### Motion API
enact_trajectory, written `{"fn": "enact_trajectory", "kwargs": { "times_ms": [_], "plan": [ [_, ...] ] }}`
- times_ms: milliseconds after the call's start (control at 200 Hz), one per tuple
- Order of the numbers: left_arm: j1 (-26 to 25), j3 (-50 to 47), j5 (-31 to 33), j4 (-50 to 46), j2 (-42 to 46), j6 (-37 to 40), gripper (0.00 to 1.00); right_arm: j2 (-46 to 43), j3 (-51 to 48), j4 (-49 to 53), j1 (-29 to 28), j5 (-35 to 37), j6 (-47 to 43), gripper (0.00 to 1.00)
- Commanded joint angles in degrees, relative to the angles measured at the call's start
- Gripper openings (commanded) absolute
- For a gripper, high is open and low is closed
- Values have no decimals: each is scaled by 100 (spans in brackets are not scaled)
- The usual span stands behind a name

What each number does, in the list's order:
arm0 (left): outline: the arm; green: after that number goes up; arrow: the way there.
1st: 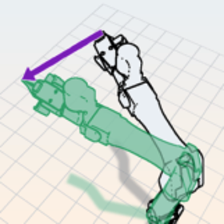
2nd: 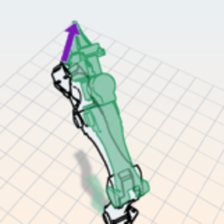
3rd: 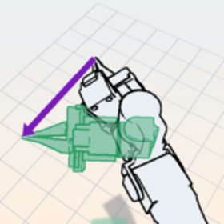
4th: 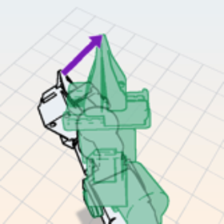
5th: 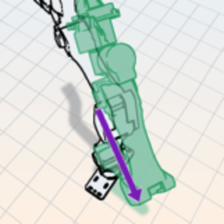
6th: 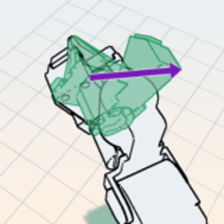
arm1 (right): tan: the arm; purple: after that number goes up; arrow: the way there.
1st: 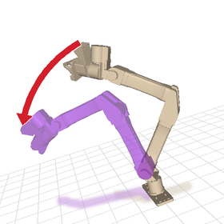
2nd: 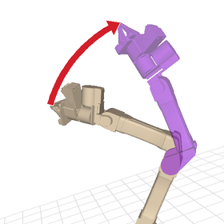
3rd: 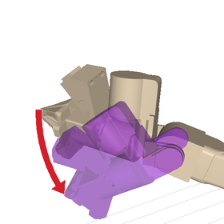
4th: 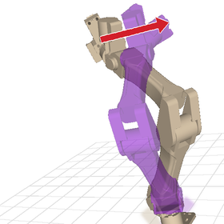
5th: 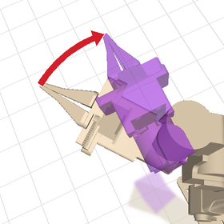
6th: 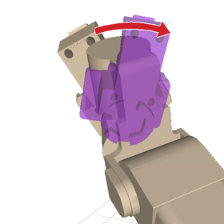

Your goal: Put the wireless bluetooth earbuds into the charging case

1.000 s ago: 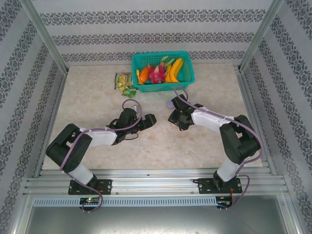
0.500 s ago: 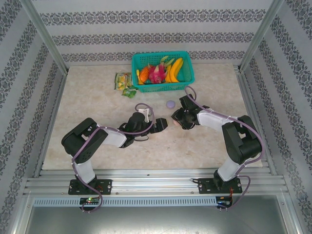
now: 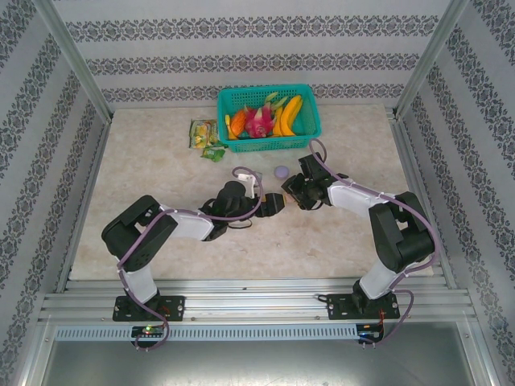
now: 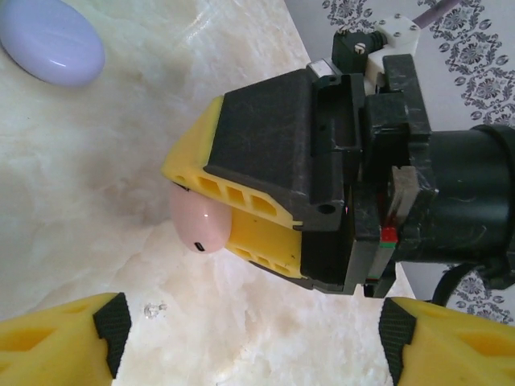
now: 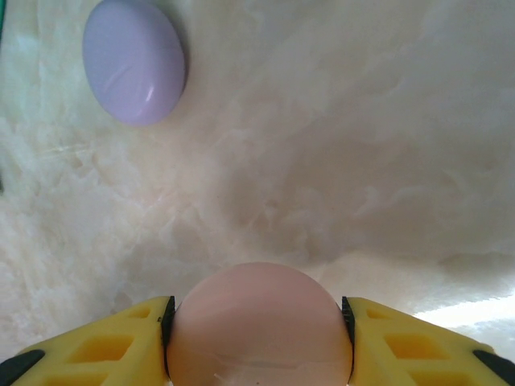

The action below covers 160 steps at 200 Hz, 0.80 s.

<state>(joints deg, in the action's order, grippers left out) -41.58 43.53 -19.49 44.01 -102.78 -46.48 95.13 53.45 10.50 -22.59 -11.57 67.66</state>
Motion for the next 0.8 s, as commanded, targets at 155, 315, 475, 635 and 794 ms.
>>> {"fn": "enact_trajectory", "kwargs": {
  "times_ms": [155,315,475,635,794],
  "plan": [
    [-113,198,95,327,-518,174,72,-118,-252,-435,114,-284,449,49],
    [-122,246,249,655,-800,97,65,-127,-306,-501,126,-337,547,49],
    [-122,327,396,950,-1071,4,63,-100,-344,-584,129,-387,674,49],
    [-122,435,427,1184,-1310,-79,60,-74,-368,-670,127,-437,792,48],
    [-127,486,562,1381,-1461,-149,58,-108,-401,-714,101,-453,876,48]
  ]
}}
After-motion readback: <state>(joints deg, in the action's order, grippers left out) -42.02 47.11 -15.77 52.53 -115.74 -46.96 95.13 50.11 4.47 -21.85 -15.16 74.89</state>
